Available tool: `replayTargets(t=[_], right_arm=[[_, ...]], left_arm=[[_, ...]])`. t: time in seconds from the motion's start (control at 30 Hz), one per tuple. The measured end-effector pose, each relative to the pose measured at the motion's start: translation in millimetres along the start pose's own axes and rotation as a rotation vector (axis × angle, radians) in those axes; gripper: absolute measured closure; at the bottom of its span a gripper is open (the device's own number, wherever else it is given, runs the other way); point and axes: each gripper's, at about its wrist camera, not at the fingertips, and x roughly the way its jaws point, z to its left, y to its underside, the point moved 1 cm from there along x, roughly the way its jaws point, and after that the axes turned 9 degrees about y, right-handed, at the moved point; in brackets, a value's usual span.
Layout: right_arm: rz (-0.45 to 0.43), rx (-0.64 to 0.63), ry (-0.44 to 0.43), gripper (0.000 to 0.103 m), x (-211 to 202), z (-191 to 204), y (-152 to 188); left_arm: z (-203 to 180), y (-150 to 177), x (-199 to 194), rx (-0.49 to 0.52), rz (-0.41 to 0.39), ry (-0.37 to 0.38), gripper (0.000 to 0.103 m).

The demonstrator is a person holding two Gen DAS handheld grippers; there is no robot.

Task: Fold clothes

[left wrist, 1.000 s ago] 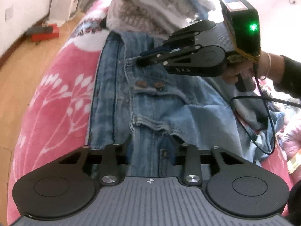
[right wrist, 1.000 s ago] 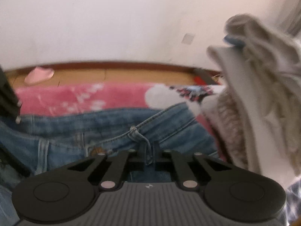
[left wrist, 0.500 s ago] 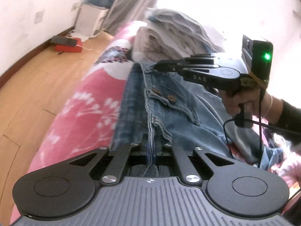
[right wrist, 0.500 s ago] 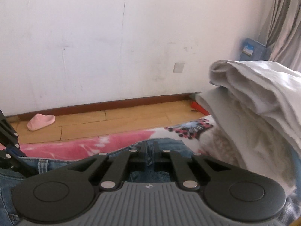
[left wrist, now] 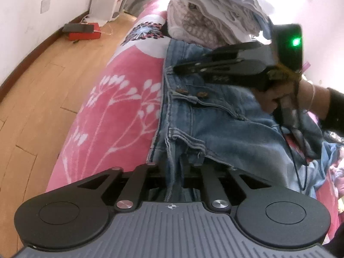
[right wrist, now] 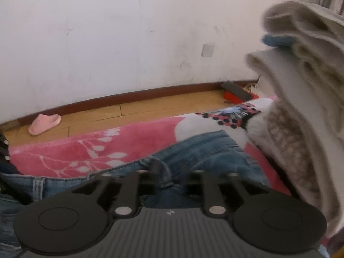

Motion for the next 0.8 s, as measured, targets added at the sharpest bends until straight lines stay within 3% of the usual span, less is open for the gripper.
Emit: replayTargets(t=[0.03, 0.1, 0.13, 0.3, 0.4, 0.57, 0.8], right_arm=[[-0.002, 0.017, 0.003, 0.053, -13, -9, 2], [-0.008, 0.051, 0.013, 0.052, -44, -27, 8], [-0.012, 0.068, 0.019, 0.052, -59, -36, 11], [-0.028, 0.153, 0.046, 0.053, -134, -81, 27], [-0.036, 0.197, 0.082, 0.053, -184, -105, 43], [-0.075, 0.33, 0.269, 0.053, -291, -125, 116], [-0.067, 0.856, 0.543, 0.053, -404, -143, 263]], left_arm=[[0, 1, -4, -0.002, -0.001, -0.001, 0.085], [-1, 2, -10, -0.001, -0.007, -0.029, 0.072], [-1, 3, -14, -0.004, -0.012, -0.049, 0.071], [-9, 1, -39, -0.018, -0.068, -0.103, 0.071], [-22, -6, -45, 0.001, -0.097, -0.089, 0.071], [-61, -22, -15, 0.096, -0.043, -0.009, 0.071], [-161, -32, 60, 0.393, 0.121, 0.188, 0.071]])
